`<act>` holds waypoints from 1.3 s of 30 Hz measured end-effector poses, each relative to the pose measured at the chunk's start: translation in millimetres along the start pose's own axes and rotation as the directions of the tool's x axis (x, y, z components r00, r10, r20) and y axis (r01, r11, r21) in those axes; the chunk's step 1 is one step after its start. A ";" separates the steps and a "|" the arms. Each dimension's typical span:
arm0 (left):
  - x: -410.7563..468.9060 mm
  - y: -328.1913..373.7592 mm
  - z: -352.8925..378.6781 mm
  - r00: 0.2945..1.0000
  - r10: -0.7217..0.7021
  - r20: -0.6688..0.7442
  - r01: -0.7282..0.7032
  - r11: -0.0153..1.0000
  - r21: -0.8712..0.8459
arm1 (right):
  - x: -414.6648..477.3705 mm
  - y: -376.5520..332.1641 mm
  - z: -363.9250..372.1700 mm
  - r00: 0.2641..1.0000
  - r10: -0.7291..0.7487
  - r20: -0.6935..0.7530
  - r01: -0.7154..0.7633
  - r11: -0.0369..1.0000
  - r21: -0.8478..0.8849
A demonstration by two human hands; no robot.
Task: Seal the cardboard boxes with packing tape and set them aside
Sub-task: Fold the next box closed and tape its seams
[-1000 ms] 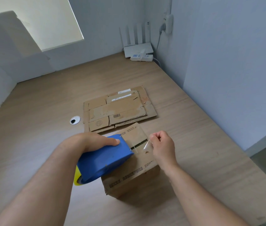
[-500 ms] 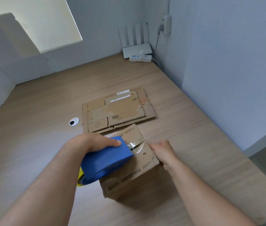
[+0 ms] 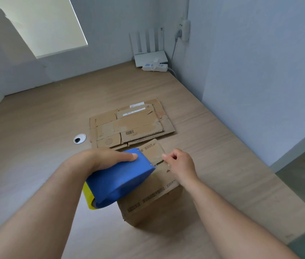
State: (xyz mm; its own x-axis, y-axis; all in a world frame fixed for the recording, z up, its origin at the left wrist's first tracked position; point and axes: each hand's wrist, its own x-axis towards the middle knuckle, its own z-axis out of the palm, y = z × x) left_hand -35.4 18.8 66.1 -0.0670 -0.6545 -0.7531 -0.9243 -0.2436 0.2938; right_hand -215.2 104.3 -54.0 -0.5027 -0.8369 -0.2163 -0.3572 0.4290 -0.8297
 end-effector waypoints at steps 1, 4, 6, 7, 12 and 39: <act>-1.4 -6.6 -2.3 1.000 0.019 0.009 -0.018 0.999 -0.039 | 0.3 0.0 -0.6 1.000 -0.005 -0.004 0.005 1.000 0.019; -6.0 -36.7 -11.3 0.998 0.044 0.041 -0.041 0.997 -0.063 | -1.3 0.2 -0.7 0.999 -0.028 -0.018 0.029 0.999 0.036; -9.7 -65.7 -22.0 0.997 0.021 0.078 -0.016 0.998 -0.064 | -1.2 1.0 -1.5 0.998 -0.050 -0.040 0.050 0.999 0.017; -10.9 -81.5 -28.0 0.996 0.010 0.086 -0.004 0.998 -0.065 | -0.7 1.2 -1.9 0.997 -0.058 -0.050 0.058 0.998 0.011; -12.3 -140.4 -34.3 0.993 -0.015 0.113 0.028 0.993 -0.116 | 0.0 2.3 3.6 0.995 -0.064 -0.082 0.066 0.998 0.018; 40.2 -184.5 57.6 0.843 0.040 -0.537 0.170 0.927 0.335 | -8.2 -2.7 10.9 0.990 -0.043 -0.135 0.036 0.998 -0.054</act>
State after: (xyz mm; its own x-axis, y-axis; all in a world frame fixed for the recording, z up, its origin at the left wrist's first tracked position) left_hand 110.8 78.6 -52.3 0.1087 -0.9455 -0.3070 -0.9939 -0.0969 -0.0532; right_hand -201.6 106.3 -55.6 -0.5885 -0.8011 -0.1086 -0.4174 0.4161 -0.8079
